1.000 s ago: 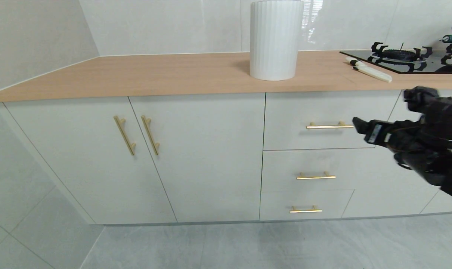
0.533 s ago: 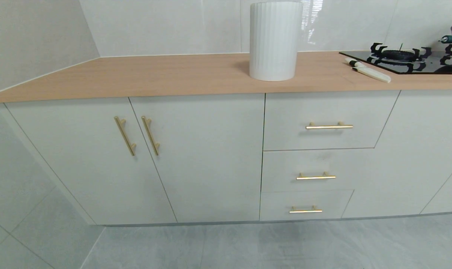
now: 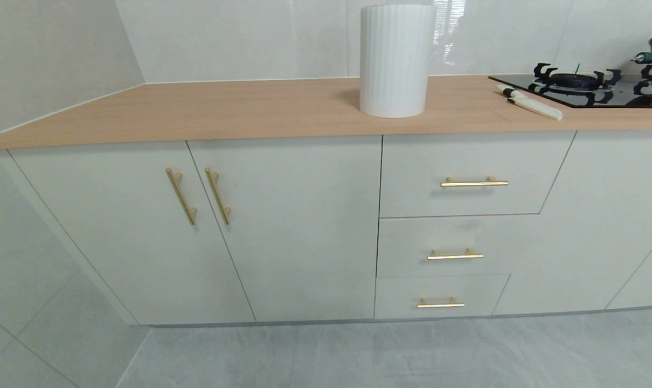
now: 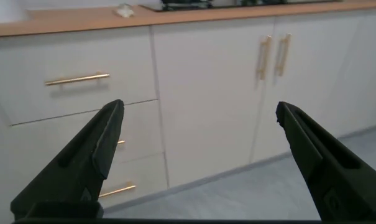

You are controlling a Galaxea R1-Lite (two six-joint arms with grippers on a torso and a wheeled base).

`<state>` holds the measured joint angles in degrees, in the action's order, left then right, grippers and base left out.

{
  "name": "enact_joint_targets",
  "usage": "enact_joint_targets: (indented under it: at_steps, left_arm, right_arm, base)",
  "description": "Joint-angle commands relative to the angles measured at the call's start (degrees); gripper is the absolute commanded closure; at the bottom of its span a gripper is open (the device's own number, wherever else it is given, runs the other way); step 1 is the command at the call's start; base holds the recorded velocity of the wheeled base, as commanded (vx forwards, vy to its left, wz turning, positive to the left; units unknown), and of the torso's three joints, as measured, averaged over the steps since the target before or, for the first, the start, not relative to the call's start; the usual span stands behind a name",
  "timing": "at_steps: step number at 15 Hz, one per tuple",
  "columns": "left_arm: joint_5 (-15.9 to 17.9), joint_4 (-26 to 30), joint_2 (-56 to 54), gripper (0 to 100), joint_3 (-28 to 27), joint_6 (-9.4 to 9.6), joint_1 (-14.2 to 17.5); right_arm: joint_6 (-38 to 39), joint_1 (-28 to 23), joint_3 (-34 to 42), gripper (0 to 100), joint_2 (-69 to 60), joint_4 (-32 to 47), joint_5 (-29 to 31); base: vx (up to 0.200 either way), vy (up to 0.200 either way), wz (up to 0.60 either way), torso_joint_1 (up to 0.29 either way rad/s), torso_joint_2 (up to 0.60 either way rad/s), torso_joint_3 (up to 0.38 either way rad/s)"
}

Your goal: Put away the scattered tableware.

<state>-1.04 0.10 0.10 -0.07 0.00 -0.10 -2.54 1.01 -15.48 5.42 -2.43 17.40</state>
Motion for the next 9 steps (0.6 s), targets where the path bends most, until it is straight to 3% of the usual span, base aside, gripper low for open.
enact_joint_targets:
  at_steps: [1, 3, 4, 9]
  left_arm:
    - [0.0, 0.0, 0.0, 0, 0.0, 0.00, 0.0]
    - [0.0, 0.0, 0.0, 0, 0.0, 0.00, 0.0]
    - [0.0, 0.0, 0.1, 0, 0.0, 0.00, 0.0]
    - [0.0, 0.0, 0.0, 0, 0.0, 0.00, 0.0]
  right_arm:
    - [1.1, -1.0, 10.6, 0, -5.4, -3.9, -4.1]
    - [0.7, -1.0, 15.5, 0, -5.4, -4.6, -11.6]
    - [2.1, -1.0, 15.5, 0, -5.4, 1.4, -14.0]
    - [3.4, -1.0, 15.5, 0, -5.4, 2.1, -16.4]
  base:
    - [0.000, 0.000, 0.00, 0.000, 0.00, 0.000]
    - [0.000, 0.000, 0.00, 0.000, 0.00, 0.000]
    - [0.000, 0.000, 0.00, 0.000, 0.00, 0.000]
    - [0.000, 0.000, 0.00, 0.000, 0.00, 0.000]
